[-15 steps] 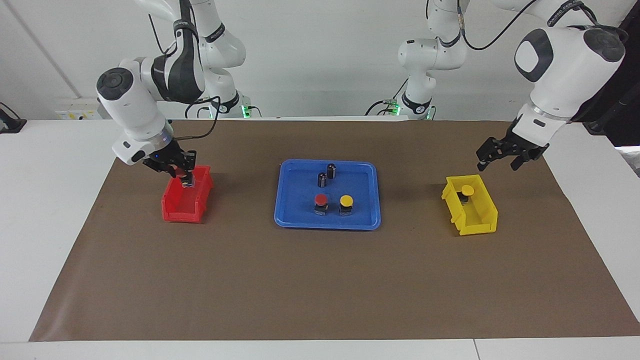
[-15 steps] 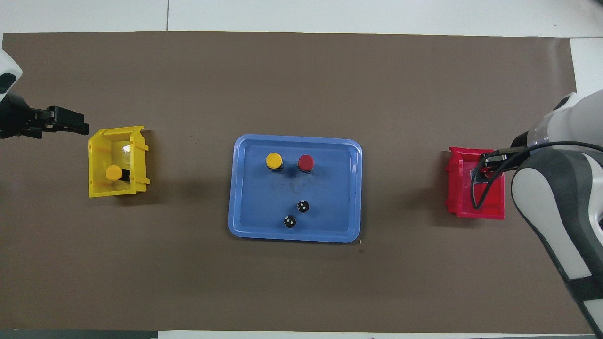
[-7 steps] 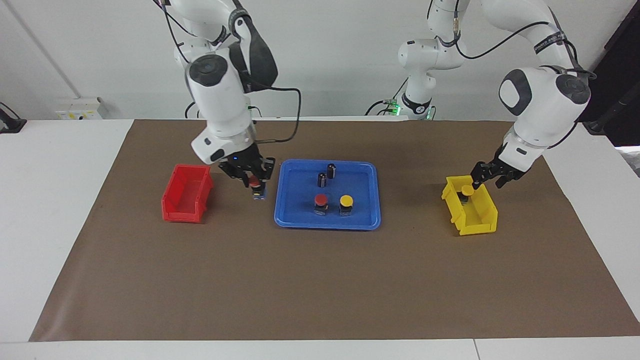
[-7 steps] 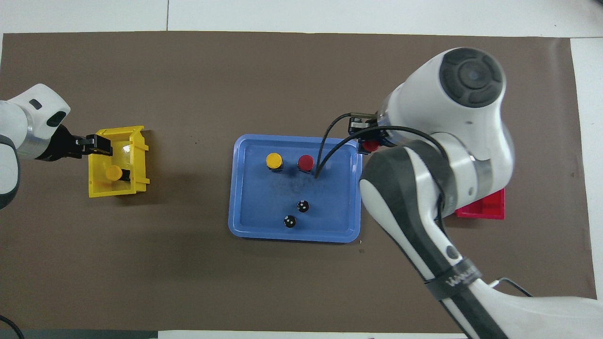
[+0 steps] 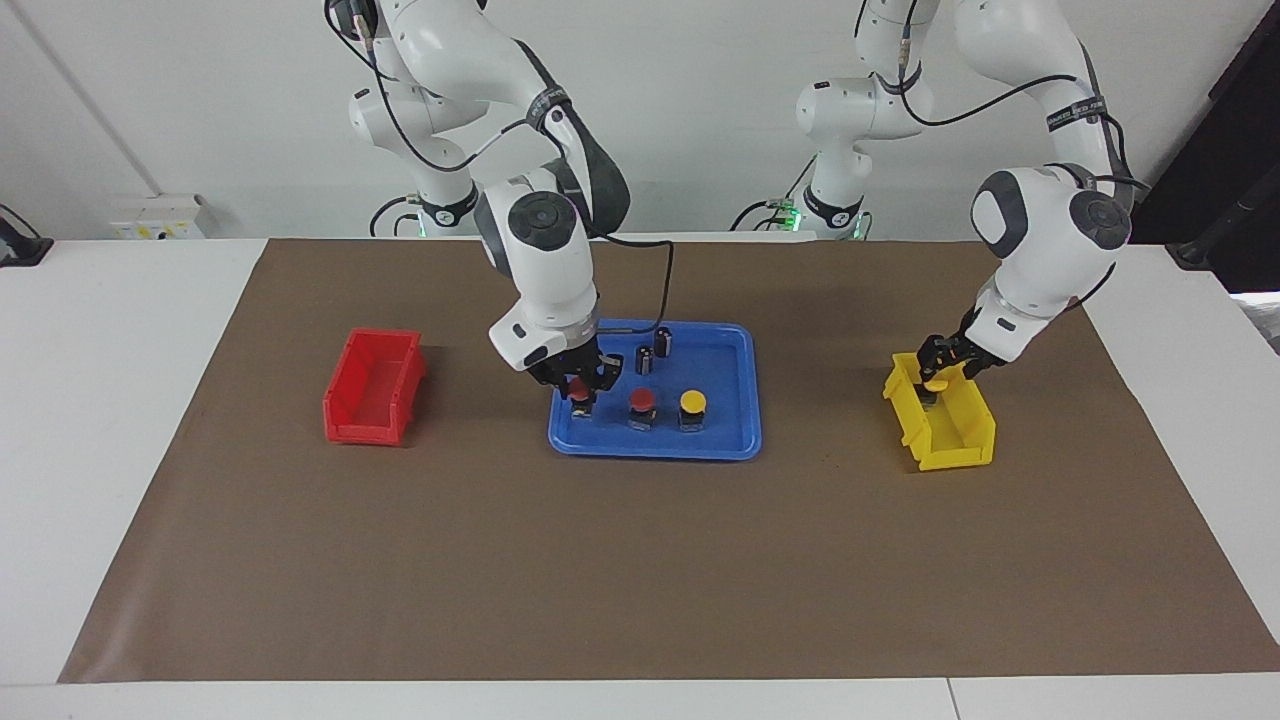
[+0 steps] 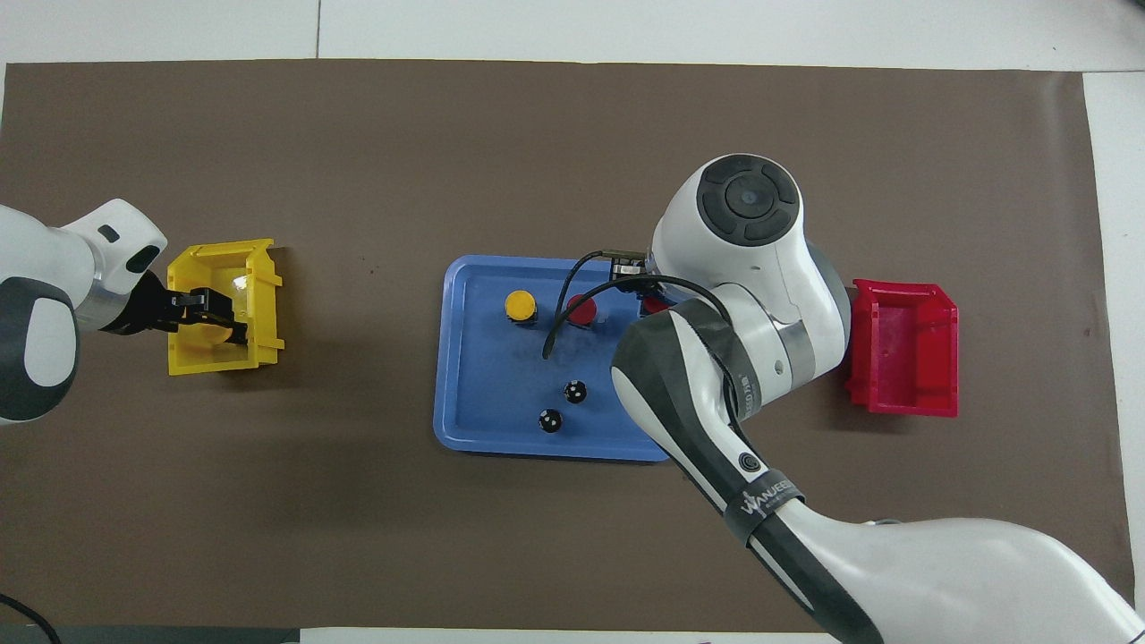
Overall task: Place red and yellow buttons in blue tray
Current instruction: 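Place the second red button in the tray while the left gripper grasps a yellow button, then carry the yellow button to the tray with the left gripper while the right withdraws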
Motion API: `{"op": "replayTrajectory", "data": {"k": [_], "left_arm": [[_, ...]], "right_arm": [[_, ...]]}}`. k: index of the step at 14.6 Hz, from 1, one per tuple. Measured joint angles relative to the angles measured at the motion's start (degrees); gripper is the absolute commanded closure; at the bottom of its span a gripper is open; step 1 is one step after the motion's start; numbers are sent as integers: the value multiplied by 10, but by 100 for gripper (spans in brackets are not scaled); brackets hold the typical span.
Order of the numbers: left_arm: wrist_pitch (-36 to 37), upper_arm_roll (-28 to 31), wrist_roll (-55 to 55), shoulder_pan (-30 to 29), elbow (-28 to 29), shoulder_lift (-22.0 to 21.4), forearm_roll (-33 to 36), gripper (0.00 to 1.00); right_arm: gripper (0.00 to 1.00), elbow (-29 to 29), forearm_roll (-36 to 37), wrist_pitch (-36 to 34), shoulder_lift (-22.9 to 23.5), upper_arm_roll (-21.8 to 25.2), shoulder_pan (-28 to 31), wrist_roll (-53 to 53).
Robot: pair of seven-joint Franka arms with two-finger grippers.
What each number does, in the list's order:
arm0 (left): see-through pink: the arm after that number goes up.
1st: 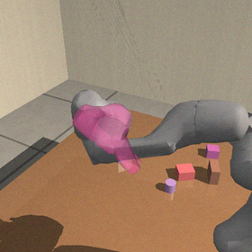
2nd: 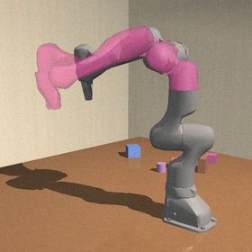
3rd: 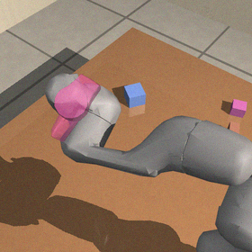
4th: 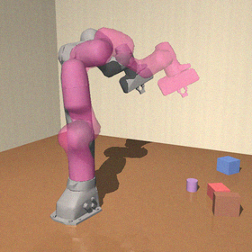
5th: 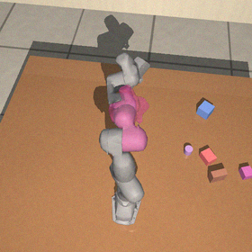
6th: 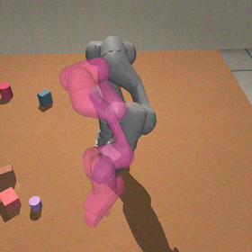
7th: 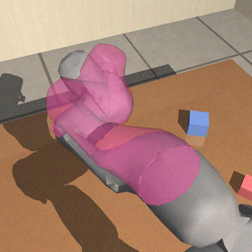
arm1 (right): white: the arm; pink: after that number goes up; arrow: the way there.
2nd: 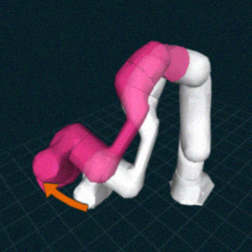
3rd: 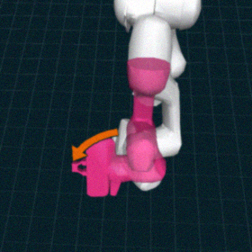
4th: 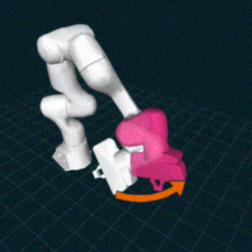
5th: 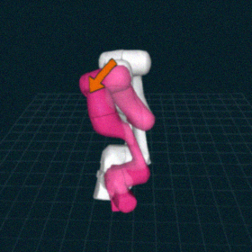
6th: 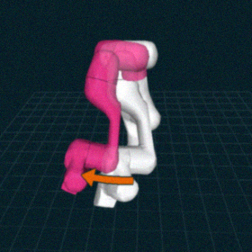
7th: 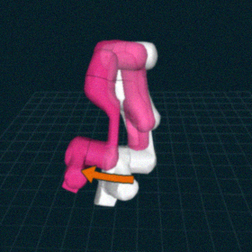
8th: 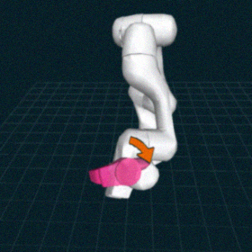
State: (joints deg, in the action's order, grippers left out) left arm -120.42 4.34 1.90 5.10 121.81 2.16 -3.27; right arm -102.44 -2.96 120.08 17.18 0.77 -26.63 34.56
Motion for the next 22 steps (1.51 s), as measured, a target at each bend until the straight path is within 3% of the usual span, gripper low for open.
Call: {"op": "replayTrajectory", "data": {"k": [5, 6, 7, 8, 9, 10, 11, 12, 17, 22], "left_arm": [[-24, 0, 0, 0, 18, 0, 0, 25], [-30, 0, 0, 0, 23, 0, 0, 25], [-37, 0, 0, 0, 28, 0, 0, 26], [-40, 0, 0, 0, 32, 0, 0, 30], [-42, 0, 0, 0, 33, 0, 0, 33], [-43, 0, 0, 0, 34, 0, 0, 51], [-44, 0, 0, 0, 34, 0, 0, 87], [-45, 0, 0, 0, 34, 0, 0, 98], [-38, 0, 0, 0, 25, -1, 0, 98], [109, -4, -18, 35, -128, -1, 0, 98]], "right_arm": [[78, -36, 0, 31, 0, -1, -2, 0], [72, -45, 0, 40, 0, -1, -5, 0], [56, -53, 0, 47, 0, -2, -9, 0], [33, -59, 0, 50, 0, -2, -13, 0], [29, -59, 1, 51, 0, -2, -14, 0], [24, -59, 1, 51, -1, -2, -14, 0], [16, -57, 2, 51, -2, -1, -14, 0], [1, -51, 7, 46, -2, 1, -13, 0], [0, 46, 23, -75, -40, 11, 59, -44], [0, 60, 23, -218, -150, 13, 173, -171]]}}
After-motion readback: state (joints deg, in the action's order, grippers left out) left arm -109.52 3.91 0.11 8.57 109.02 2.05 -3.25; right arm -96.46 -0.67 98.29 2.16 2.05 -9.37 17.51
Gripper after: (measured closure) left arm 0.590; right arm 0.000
